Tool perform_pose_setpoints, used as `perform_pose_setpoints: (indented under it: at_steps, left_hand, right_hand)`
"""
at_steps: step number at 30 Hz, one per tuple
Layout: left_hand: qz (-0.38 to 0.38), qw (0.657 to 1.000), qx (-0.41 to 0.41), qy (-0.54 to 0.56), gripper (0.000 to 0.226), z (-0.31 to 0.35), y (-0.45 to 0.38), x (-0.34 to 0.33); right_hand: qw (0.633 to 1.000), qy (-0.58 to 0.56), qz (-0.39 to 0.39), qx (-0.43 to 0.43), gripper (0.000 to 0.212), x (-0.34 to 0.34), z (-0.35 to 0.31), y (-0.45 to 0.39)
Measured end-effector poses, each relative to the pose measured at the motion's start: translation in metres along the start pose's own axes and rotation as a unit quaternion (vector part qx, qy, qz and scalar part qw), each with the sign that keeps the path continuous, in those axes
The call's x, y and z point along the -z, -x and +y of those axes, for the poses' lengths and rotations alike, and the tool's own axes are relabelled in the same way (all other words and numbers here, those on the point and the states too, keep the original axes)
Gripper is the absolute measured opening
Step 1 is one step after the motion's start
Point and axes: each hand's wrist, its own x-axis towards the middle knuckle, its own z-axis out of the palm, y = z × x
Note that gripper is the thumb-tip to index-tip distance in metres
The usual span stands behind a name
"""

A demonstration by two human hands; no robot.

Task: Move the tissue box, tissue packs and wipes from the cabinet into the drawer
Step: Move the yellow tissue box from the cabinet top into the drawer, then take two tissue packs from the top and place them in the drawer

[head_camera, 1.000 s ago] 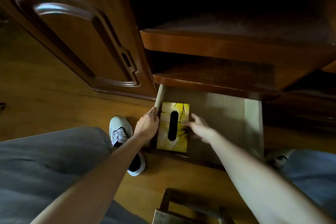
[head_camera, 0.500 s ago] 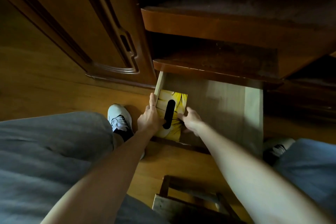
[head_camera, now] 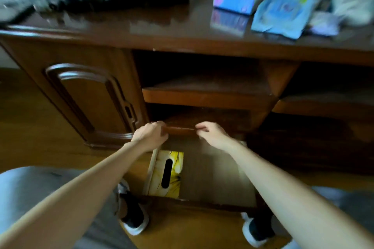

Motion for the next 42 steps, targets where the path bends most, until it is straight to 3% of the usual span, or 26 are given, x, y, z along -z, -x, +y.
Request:
perform_pose_setpoints:
  at_steps: [3,5,8,10,12,13,18,20,23,28,30,34,38,42]
  left_hand:
    - [0.103,0.992,-0.076,0.004,0.032,0.046,0.011,0.056]
    - [0.22,0.964,-0.15,-0.019,0.023,0.074,0.019,0.091]
    - [0.39,0.878,-0.275,-0.026,0.018,0.111,0.026,0.142]
    - [0.429,0.849,-0.308,-0.026,0.018,0.133,0.018,0.172]
    - [0.403,0.869,-0.285,-0.006,0.024,0.154,0.001,0.195]
    - [0.382,0.885,-0.267,0.005,0.028,0.164,-0.01,0.204]
    - [0.287,0.931,-0.224,0.011,0.048,0.202,-0.072,0.236]
    - [0.265,0.939,-0.218,0.005,0.054,0.22,-0.099,0.249]
    - [0.257,0.943,-0.21,0.0,0.063,0.253,-0.135,0.264]
    - [0.192,0.962,-0.193,-0.027,0.076,0.296,-0.186,0.265]
    - [0.172,0.969,-0.176,-0.027,0.079,0.301,-0.204,0.259]
    - [0.207,0.966,-0.155,-0.021,0.082,0.307,-0.234,0.267]
    - [0.169,0.971,-0.158,-0.056,0.097,0.311,-0.263,0.279]
    - [0.136,0.975,-0.166,-0.051,0.097,0.307,-0.292,0.274]
  right_hand:
    - [0.997,-0.029,0.028,0.067,0.026,0.055,-0.045,0.024]
    - [0.985,-0.028,0.093,0.14,0.021,0.086,-0.073,0.041]
    - [0.925,-0.001,0.287,0.251,0.017,0.132,-0.115,0.061]
    - [0.86,0.046,0.422,0.283,0.013,0.165,-0.139,0.064]
    - [0.822,0.089,0.495,0.266,0.014,0.2,-0.157,0.059]
    - [0.825,0.104,0.497,0.248,0.017,0.217,-0.162,0.054]
    - [0.902,0.285,0.321,0.036,0.047,0.272,-0.157,0.017]
    - [0.901,0.321,0.29,-0.014,0.06,0.284,-0.155,0.002]
    - [0.88,0.352,0.313,-0.059,0.079,0.303,-0.164,-0.019]
    - [0.872,0.342,0.312,-0.156,0.089,0.352,-0.159,-0.05]
    - [0.872,0.293,0.358,-0.163,0.086,0.37,-0.153,-0.065]
    - [0.857,0.224,0.459,-0.076,0.079,0.399,-0.167,-0.108]
    - [0.876,0.178,0.442,-0.073,0.083,0.431,-0.193,-0.158]
    - [0.888,0.166,0.41,-0.122,0.105,0.45,-0.192,-0.21]
